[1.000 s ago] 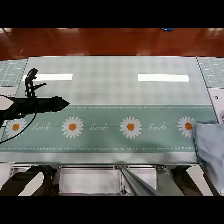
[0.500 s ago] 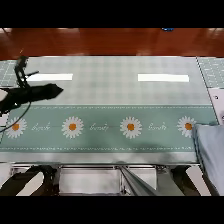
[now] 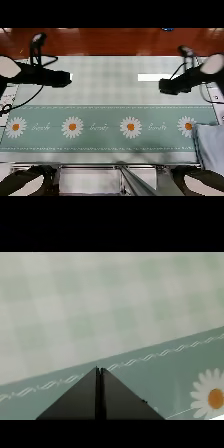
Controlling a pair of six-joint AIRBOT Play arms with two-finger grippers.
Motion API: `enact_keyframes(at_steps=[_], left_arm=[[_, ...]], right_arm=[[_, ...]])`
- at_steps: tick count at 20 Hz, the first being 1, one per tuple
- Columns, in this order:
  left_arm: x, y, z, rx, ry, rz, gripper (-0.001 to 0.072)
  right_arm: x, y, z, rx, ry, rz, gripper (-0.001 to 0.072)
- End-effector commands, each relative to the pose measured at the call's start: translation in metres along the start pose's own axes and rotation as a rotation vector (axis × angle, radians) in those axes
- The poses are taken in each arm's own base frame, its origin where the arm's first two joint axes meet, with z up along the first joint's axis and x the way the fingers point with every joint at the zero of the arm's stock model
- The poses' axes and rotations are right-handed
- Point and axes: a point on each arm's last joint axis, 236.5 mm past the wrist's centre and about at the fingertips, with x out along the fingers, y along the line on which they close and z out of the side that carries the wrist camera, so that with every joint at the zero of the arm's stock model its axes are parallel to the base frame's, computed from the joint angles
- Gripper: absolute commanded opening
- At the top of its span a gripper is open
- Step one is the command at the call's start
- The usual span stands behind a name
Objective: Fold the shirts.
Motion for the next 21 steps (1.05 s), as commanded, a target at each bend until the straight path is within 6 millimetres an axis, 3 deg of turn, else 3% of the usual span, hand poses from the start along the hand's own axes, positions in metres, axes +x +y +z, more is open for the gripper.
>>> enact_keyframes(at_steps=[1,21], left_arm=[[0.0209,0.0289,-0.0407,-0.041,0.197,0.165,0.0013],[0.021,0.0292,-0.0463,-0.044,0.222,0.167,0.0013]], right_arm=[[0.0496,-0.0155,-0.043,-0.043,0.23,-0.222,0.0023],[0.046,-0.0178,-0.0428,-0.008,0.219,-0.237,0.0024]])
